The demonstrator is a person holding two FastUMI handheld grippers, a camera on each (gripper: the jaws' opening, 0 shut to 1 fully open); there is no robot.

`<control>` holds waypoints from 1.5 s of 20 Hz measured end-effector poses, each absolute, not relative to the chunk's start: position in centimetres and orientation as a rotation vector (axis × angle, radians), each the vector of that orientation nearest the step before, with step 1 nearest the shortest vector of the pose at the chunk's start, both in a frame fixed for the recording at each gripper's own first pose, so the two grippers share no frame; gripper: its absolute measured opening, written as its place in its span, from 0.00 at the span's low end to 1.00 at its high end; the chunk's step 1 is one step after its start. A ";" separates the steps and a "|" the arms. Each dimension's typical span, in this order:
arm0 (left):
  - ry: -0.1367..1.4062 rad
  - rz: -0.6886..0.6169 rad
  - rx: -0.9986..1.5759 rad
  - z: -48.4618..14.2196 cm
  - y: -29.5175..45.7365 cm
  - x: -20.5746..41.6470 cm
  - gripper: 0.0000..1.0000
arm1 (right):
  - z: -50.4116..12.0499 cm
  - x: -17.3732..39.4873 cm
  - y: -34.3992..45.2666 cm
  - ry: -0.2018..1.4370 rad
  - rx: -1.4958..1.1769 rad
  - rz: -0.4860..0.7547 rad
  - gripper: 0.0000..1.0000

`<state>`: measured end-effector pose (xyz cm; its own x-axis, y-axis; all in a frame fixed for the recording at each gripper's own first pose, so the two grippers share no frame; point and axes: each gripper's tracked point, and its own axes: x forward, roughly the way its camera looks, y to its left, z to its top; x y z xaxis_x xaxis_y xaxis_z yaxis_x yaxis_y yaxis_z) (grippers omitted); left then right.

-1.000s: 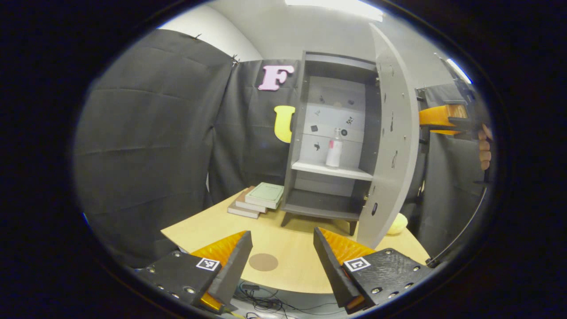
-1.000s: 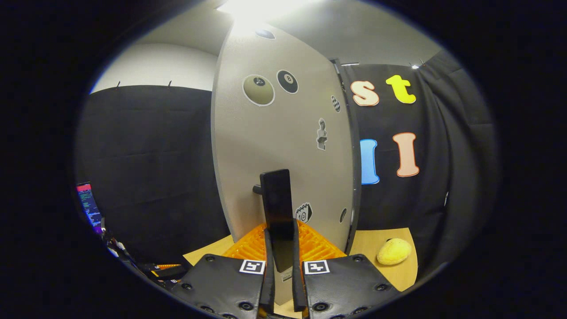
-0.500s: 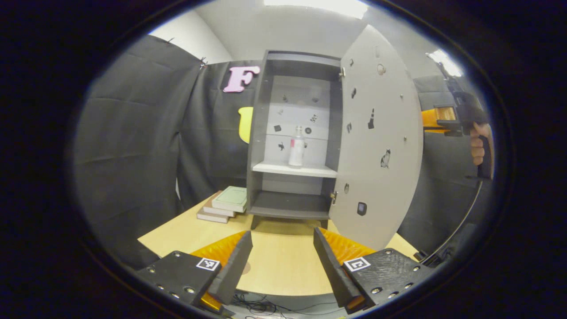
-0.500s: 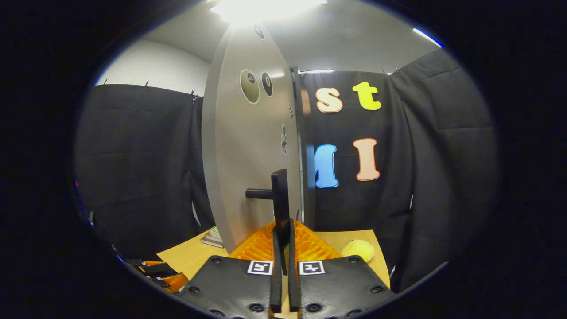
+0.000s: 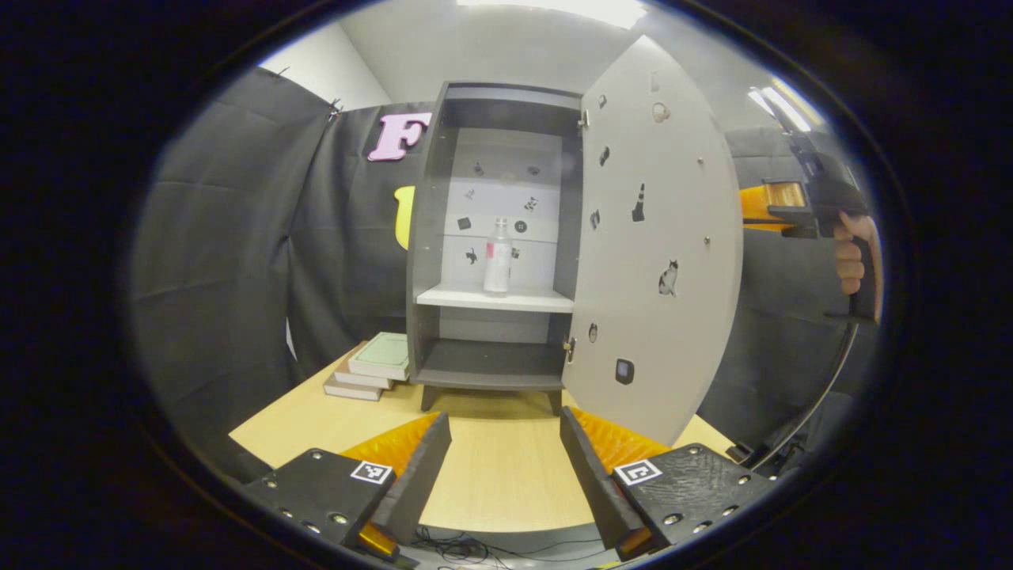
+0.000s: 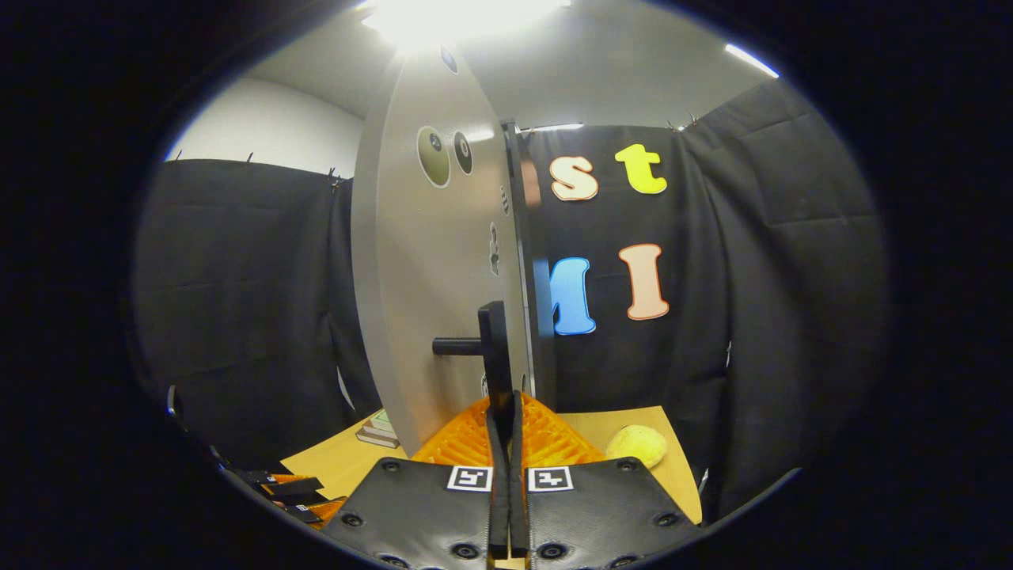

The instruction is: Open the cabinet door with the right hand, grasp the bottle in the cabinet with the left hand and place it on the coaster, then close the cabinet door with the right hand.

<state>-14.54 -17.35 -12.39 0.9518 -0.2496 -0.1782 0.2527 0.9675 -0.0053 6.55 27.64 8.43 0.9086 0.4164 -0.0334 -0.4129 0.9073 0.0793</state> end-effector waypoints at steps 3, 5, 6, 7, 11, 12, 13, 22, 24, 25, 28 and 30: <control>0.191 -0.268 0.002 -12.4 -16.9 -13.0 0.84 | 8.2 6.6 27.0 0.060 0.052 0.387 0.02; 0.197 -0.291 0.000 -12.4 -16.4 -11.0 0.86 | 8.0 6.2 26.9 0.073 0.052 0.366 0.03; 0.197 -0.308 0.001 -12.3 -16.5 -10.0 0.84 | 7.8 5.8 26.7 0.077 0.054 0.361 0.00; 0.200 -0.327 0.000 -12.2 -16.6 -9.1 0.84 | 7.6 5.6 26.6 0.083 0.063 0.350 0.03; 0.226 -0.422 0.001 -11.8 -16.8 -4.9 0.84 | 6.4 3.6 25.7 0.153 0.196 0.240 0.13; 0.227 -0.446 0.004 -11.4 -16.8 -4.0 0.86 | 6.3 3.4 25.5 0.158 0.243 0.198 0.20; 0.225 -0.474 0.007 -11.0 -16.9 -3.0 0.84 | 6.3 2.9 25.0 0.161 0.283 0.150 0.24; 0.135 -0.631 0.084 -8.5 -16.6 3.6 0.84 | 7.8 1.0 19.3 0.072 0.243 -0.162 1.00; 0.132 -0.653 0.095 -8.0 -17.3 4.7 0.86 | 8.5 2.0 18.1 0.062 0.188 -0.198 0.98; 0.135 -0.650 0.094 -7.7 -17.3 5.5 0.86 | 9.1 2.8 17.7 0.055 0.165 -0.203 0.98; 0.147 -0.638 0.044 -6.2 -17.8 7.7 0.84 | 9.9 6.4 17.1 0.033 0.122 -0.184 0.98; 0.137 -0.614 0.032 -4.6 -17.9 9.9 0.84 | 10.3 8.9 16.8 0.027 0.105 -0.158 0.98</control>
<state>9.92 -17.91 -4.65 0.8086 -0.5722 -0.1371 0.5764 0.8171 -0.0109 8.95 16.79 10.32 0.9871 -0.1561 -0.0354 0.1589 0.9820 0.1023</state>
